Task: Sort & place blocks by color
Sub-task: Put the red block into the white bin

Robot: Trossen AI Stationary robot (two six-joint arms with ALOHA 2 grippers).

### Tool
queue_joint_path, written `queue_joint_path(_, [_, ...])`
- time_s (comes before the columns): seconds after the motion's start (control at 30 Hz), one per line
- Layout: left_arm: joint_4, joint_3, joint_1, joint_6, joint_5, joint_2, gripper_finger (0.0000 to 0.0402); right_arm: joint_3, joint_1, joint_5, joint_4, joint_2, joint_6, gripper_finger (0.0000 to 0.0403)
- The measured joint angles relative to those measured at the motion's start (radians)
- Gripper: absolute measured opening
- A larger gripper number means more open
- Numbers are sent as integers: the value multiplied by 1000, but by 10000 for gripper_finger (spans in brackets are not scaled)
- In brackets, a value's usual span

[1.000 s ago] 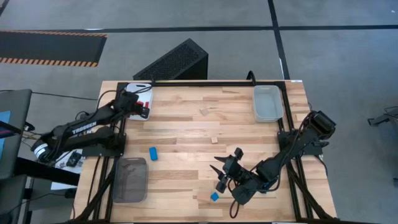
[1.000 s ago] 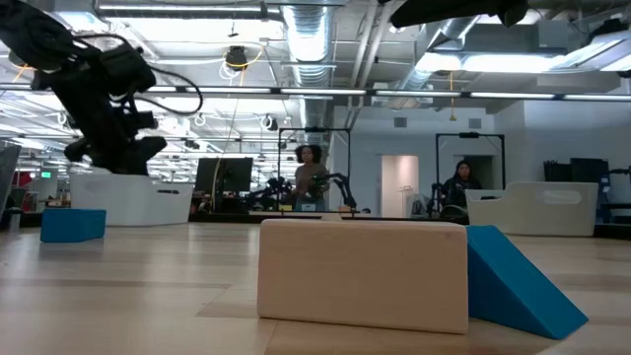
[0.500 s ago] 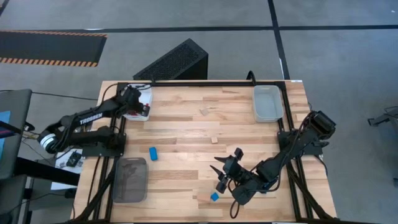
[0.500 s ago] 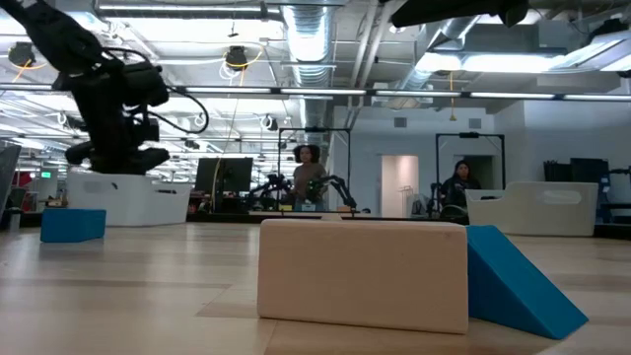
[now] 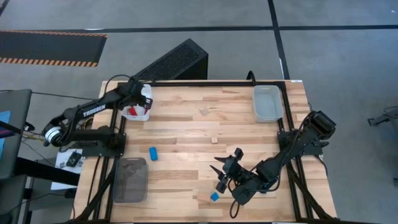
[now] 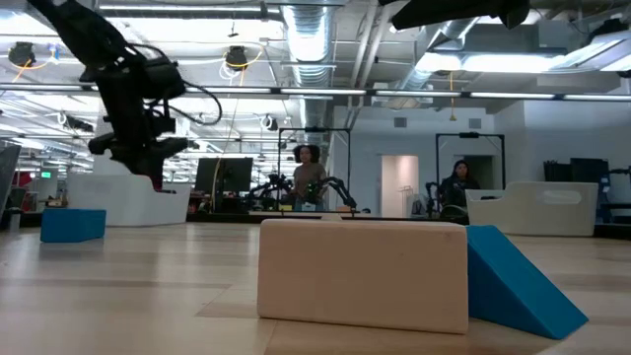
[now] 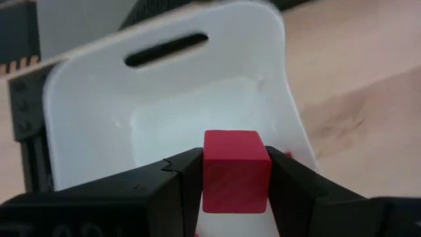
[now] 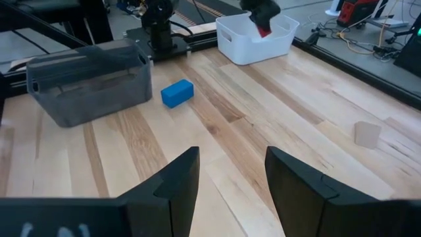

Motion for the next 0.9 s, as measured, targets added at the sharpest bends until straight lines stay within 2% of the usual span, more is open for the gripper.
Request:
queue_joint_path(0.37, [-69,46,5,26,40,152,123,0,17,-4,-1,0,9,196])
queue_joint_path(0.63, [-81,46,38,56,110,160,127,0,22,-18,-26,3,58,196])
queue_joint_path(0.9, [-85,46,38,60,104,153,165,0,18,-22,-75,3,140,196])
